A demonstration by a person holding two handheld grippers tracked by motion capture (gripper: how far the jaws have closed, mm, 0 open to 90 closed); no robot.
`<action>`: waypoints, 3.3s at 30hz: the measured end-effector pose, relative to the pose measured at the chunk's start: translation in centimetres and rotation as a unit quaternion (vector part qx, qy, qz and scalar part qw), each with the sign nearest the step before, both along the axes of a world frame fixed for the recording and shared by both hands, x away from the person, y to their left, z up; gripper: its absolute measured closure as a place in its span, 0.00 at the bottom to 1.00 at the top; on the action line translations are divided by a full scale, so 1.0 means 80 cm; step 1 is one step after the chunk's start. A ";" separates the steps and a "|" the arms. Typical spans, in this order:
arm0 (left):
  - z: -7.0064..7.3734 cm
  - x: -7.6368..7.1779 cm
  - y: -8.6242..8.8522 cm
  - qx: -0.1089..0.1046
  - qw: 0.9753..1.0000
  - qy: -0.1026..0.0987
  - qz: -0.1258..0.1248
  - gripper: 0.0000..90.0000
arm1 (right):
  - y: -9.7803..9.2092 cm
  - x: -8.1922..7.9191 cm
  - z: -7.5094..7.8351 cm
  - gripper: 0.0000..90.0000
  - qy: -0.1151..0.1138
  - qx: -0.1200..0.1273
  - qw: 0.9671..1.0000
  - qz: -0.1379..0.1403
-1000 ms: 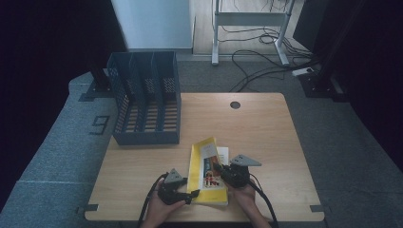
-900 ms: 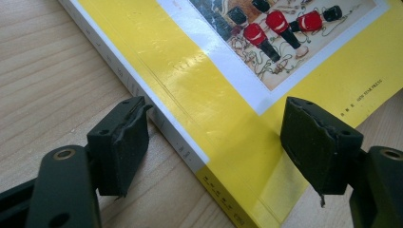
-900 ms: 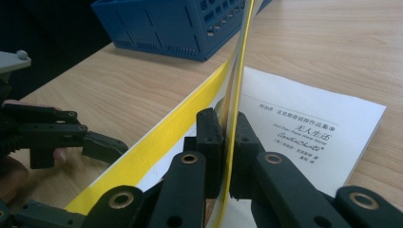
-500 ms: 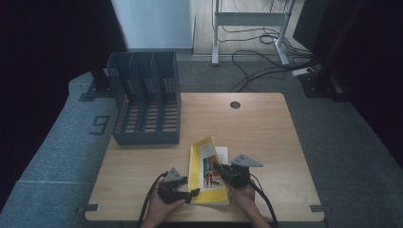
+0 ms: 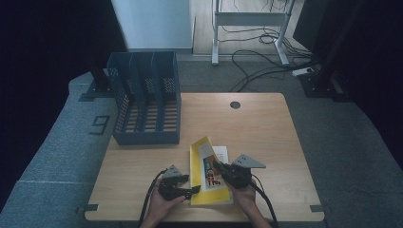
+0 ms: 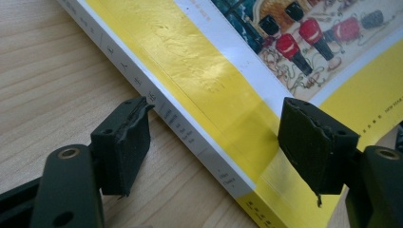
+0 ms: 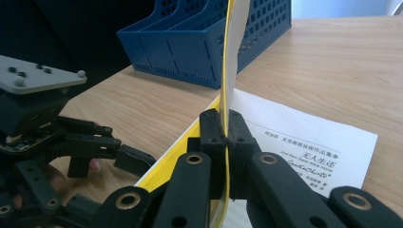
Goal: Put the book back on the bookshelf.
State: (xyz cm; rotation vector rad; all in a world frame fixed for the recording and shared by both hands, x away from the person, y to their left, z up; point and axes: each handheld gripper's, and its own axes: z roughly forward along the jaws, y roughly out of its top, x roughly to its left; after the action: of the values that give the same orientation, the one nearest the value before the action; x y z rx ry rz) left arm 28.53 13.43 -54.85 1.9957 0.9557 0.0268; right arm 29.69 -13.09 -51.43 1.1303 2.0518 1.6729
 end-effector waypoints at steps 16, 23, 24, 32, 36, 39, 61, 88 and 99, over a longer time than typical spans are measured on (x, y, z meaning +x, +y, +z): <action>0.001 0.013 -0.003 -0.020 1.000 0.005 0.007 0.29 | 0.005 -0.011 0.014 0.97 -0.033 -0.015 0.999 0.008; 0.000 0.016 -0.004 -0.025 1.000 0.007 0.002 0.26 | 0.004 -0.013 0.016 0.97 -0.036 -0.012 0.999 0.007; 0.000 0.016 -0.004 -0.025 1.000 0.006 0.002 0.26 | 0.004 -0.013 0.016 0.97 -0.038 -0.013 0.999 0.007; 0.000 0.017 -0.007 -0.031 0.999 0.007 0.002 0.24 | 0.004 -0.016 0.020 0.97 -0.047 -0.013 0.999 0.007; -0.002 0.018 -0.008 -0.045 0.999 0.022 -0.006 0.23 | 0.004 -0.018 0.023 0.97 -0.052 -0.011 0.998 0.017; -0.001 0.017 -0.008 -0.047 0.999 0.020 -0.006 0.23 | 0.005 -0.020 0.025 0.97 -0.056 -0.012 0.998 0.018; -0.004 0.021 -0.010 -0.024 0.999 0.027 0.037 0.43 | -0.012 0.017 -0.013 0.85 0.088 -0.121 0.988 -0.022; -0.004 0.020 -0.010 -0.019 0.998 0.025 0.046 0.49 | -0.020 0.029 -0.028 0.44 0.152 -0.159 0.973 -0.065; -0.005 0.022 -0.009 -0.028 0.998 0.032 0.048 0.48 | -0.019 0.030 -0.030 0.34 0.158 -0.166 0.971 -0.067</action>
State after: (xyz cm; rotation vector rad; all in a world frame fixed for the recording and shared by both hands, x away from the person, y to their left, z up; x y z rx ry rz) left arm 30.25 12.71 -55.21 1.9082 1.0810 -0.0102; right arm 32.10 -14.58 -53.79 1.4462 2.2692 1.0888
